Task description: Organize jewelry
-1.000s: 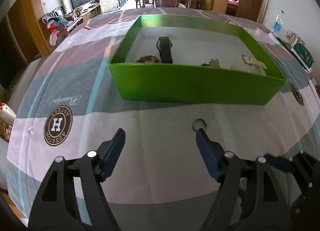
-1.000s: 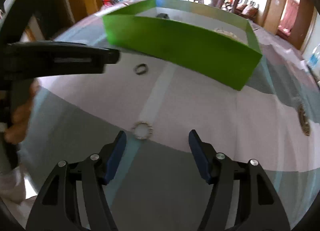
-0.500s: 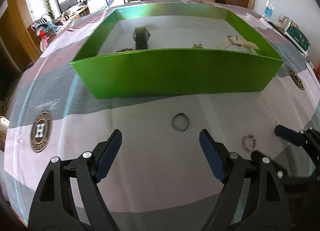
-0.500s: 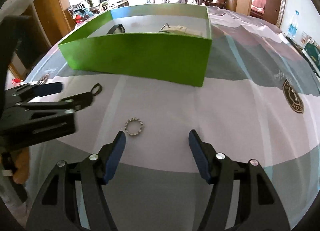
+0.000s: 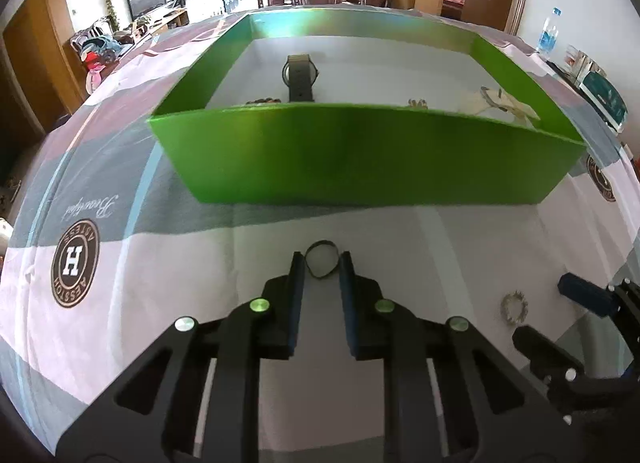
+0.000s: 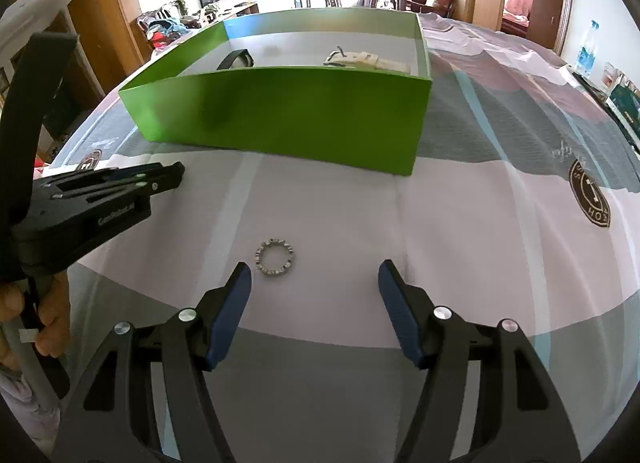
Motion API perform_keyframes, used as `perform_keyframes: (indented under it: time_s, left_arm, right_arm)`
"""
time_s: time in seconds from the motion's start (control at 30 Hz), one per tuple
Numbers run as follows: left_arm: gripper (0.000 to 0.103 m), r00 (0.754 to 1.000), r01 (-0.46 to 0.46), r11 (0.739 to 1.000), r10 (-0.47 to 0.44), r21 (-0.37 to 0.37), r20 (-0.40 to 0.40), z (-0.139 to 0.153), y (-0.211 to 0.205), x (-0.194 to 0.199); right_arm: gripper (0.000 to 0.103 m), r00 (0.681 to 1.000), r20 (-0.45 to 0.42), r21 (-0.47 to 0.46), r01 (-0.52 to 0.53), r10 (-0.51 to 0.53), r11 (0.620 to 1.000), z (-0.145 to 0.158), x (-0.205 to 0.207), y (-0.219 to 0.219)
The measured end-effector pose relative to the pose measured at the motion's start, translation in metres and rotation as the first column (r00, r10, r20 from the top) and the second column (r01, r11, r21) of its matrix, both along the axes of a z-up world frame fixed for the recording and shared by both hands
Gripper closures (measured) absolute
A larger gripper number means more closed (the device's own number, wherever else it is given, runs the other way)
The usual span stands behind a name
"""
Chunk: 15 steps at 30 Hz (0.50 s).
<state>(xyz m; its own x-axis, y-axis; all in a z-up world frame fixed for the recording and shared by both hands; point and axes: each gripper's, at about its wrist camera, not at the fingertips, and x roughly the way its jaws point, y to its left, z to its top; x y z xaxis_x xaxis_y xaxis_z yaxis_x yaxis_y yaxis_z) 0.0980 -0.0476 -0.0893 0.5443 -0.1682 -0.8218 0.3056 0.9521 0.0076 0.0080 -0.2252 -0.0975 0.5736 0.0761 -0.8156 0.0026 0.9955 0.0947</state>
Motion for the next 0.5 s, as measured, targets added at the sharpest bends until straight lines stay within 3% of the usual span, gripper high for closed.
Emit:
perform_keyframes:
  time_s: [0.17, 0.23, 0.3, 0.33, 0.37, 0.5]
  left_arm:
    - [0.085, 1.000, 0.025, 1.000, -0.025, -0.006, -0.003, 0.000, 0.007, -0.018]
    - [0.084, 0.999, 0.031, 0.999, -0.031, -0.015, -0.012, 0.001, 0.010, -0.024]
    - [0.083, 0.999, 0.032, 0.999, -0.033, -0.028, -0.023, 0.001, 0.014, -0.029]
    - [0.082, 0.999, 0.033, 0.999, -0.034, -0.038, -0.031, 0.001, 0.016, -0.031]
    - [0.080, 0.999, 0.032, 0.998, -0.033, -0.045, -0.036, 0.001, 0.018, -0.033]
    - [0.066, 0.999, 0.019, 0.998, -0.022, -0.061, -0.050, 0.000, 0.026, -0.039]
  right_arm:
    - [0.038, 1.000, 0.001, -0.002, -0.014, 0.014, 1.000, 0.000, 0.003, 0.004]
    - [0.052, 1.000, 0.009, -0.023, -0.022, 0.022, 0.999, 0.000, 0.005, 0.008]
    - [0.074, 0.999, 0.012, -0.037, -0.030, 0.030, 0.999, 0.000, 0.007, 0.011]
    - [0.078, 0.999, 0.011, -0.025, -0.038, 0.038, 0.999, 0.001, 0.009, 0.012]
    - [0.083, 0.999, 0.009, -0.016, -0.044, 0.044, 0.999, 0.001, 0.010, 0.013]
    - [0.083, 1.000, 0.014, -0.020, -0.018, 0.019, 1.000, 0.001, 0.017, 0.010]
